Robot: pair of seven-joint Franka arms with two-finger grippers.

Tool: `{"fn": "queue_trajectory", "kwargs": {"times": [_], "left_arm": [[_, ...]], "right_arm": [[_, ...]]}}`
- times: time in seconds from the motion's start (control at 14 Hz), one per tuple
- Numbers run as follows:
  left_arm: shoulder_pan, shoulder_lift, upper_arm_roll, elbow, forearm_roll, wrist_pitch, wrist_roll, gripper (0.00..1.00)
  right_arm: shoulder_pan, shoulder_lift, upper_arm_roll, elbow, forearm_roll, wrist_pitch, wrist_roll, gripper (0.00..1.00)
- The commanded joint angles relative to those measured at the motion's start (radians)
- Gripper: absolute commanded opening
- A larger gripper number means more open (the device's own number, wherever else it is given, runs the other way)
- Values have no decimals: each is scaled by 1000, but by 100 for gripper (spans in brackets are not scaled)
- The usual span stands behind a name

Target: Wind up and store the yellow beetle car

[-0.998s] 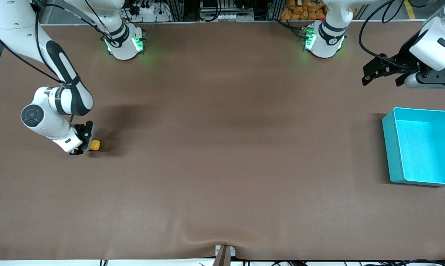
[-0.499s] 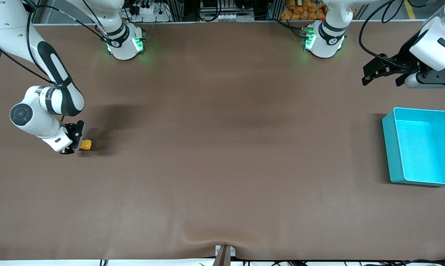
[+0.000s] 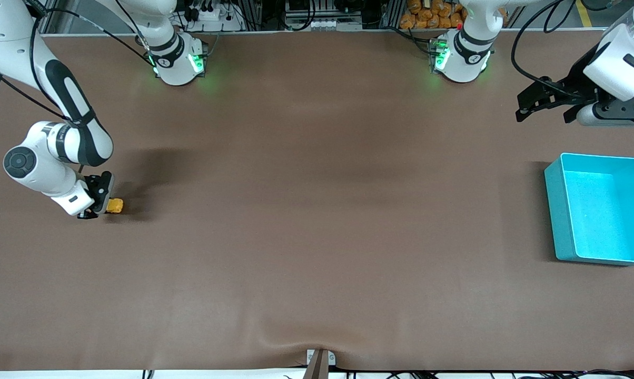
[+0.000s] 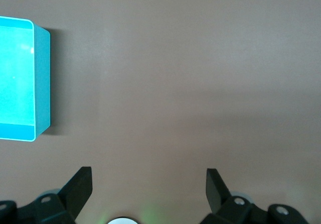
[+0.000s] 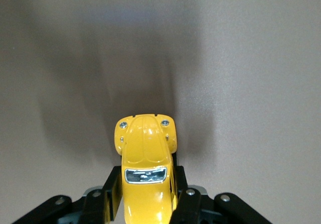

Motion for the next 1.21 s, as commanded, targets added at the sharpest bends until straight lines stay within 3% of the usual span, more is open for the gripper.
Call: {"fn": "queue_trajectory", "kwargs": {"times": [0.0, 0.07, 0.14, 0.21, 0.29, 0.57, 0.86, 1.14], "left_arm": [[4, -1, -1, 12, -19, 0, -6, 100], [4, -1, -1, 12, -19, 0, -8, 100], [4, -1, -1, 12, -19, -2, -8, 100], [4, -1, -1, 12, -19, 0, -8, 100], [5, -1, -1, 12, -19, 0, -8, 100], [4, -6, -2, 12, -19, -2, -8, 100], [4, -4, -1, 12, -19, 0, -8, 100], [4, -4, -1, 12, -19, 0, -8, 100]], "right_arm": [[-39, 73, 9, 10, -34, -3, -13, 18], [-50, 73, 9, 14, -33, -4, -34, 18], [-57, 73, 10, 33, -33, -17, -62, 35], [-62, 71, 10, 56, -30, -23, -73, 94], [-76, 64, 15, 76, -22, -65, -82, 100], [-97, 32, 22, 189, 60, -286, -119, 100], [-123, -1, 24, 212, 101, -308, -185, 100], [-122, 1, 22, 313, 153, -460, -187, 100]]}}
